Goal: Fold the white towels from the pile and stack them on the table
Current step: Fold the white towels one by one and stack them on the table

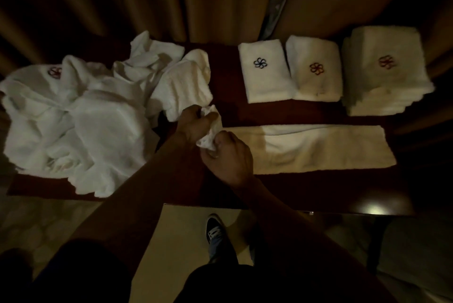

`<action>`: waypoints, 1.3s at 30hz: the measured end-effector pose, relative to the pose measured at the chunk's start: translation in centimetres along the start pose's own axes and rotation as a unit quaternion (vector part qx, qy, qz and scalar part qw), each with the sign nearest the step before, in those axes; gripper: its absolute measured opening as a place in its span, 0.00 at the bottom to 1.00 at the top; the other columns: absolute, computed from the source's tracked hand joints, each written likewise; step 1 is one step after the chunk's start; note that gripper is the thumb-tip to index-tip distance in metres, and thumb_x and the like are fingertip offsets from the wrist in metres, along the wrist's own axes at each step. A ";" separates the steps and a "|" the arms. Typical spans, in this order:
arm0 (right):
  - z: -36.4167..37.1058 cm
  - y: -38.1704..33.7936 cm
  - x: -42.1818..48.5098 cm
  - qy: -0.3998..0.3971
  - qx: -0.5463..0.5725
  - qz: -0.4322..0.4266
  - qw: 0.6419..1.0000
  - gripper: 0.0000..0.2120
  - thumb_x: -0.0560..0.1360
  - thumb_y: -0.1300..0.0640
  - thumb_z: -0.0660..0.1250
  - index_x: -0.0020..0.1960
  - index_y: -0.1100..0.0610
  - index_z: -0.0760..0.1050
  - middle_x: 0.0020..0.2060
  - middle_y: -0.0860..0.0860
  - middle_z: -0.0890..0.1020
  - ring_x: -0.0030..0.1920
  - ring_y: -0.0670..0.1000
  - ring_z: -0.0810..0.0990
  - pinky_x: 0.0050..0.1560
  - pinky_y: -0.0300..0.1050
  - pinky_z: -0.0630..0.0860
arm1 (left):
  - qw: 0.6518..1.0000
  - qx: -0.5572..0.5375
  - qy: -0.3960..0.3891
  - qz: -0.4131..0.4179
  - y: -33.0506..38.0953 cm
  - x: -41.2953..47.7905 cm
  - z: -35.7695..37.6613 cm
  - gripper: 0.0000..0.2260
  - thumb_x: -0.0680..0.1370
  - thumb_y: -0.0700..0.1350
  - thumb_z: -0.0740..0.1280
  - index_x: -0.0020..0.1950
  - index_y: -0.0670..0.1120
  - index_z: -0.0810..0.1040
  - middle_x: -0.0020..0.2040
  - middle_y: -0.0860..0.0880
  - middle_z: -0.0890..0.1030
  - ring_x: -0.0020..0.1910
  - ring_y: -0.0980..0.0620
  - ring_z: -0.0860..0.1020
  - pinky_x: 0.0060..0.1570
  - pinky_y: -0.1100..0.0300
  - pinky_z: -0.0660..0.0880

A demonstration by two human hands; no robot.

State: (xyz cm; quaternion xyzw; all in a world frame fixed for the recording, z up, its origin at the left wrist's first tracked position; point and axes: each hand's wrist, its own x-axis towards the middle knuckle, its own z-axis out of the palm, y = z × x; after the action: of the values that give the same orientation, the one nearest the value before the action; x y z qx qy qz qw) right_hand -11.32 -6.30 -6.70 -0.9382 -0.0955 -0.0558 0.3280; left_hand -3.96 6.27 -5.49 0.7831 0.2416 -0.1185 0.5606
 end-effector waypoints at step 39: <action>-15.7 25.5 -3.7 0.031 0.067 0.375 0.924 0.10 0.77 0.48 0.67 0.52 0.54 0.75 0.40 0.45 0.76 0.36 0.43 0.74 0.31 0.35 0.64 | 0.984 0.123 -0.105 0.081 5.5 -1.8 31.4 0.23 0.73 0.46 0.76 0.65 0.44 0.74 0.53 0.52 0.77 0.52 0.55 0.76 0.45 0.66 0.72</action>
State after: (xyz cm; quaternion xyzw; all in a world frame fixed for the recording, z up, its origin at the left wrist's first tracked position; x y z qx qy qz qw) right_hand -10.11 -36.25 -10.53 -0.8792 0.2698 0.0483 0.3898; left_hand -0.05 -24.98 -10.95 0.8460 0.1011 -0.1834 0.4903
